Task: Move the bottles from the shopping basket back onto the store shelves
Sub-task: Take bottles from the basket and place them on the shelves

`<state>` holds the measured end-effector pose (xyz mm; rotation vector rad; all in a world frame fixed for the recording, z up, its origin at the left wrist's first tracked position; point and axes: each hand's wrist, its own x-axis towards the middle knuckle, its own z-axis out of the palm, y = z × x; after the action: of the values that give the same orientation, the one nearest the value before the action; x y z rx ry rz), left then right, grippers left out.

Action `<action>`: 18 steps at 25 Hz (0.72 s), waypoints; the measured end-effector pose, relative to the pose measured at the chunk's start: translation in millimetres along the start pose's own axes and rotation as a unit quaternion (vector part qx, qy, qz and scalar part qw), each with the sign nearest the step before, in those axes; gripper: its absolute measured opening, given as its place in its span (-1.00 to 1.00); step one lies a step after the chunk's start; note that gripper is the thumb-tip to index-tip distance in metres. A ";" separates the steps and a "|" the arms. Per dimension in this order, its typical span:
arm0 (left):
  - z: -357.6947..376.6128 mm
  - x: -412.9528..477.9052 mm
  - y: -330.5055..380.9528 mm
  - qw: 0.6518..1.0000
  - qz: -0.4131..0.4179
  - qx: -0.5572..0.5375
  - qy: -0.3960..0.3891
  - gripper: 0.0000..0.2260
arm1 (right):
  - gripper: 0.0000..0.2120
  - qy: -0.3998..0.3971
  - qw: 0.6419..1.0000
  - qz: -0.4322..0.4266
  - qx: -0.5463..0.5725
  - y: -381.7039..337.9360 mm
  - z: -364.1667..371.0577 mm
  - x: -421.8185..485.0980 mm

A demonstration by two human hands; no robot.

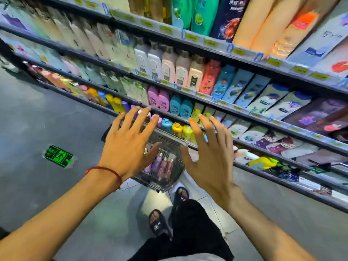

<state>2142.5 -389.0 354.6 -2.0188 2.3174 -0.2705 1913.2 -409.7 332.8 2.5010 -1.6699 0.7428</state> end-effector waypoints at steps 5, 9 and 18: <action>54.9 41.5 -31.2 0.998 0.011 -0.059 0.010 -0.39 | -0.46 -0.024 0.999 0.016 -0.019 7.6 66.0 29.6; 84.2 54.8 -55.7 0.994 0.041 -0.095 0.019 -0.45 | -0.47 -0.046 0.998 0.029 0.015 -0.1 106.8 44.9; 167.5 88.1 -164.5 0.990 0.085 -0.108 -0.011 -0.50 | -0.47 -0.084 0.987 0.138 -0.015 -94.8 189.4 70.5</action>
<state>2317.0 -513.1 224.0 -1.8796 2.5849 0.0140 2087.0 -486.4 215.5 2.4011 -2.0968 0.5286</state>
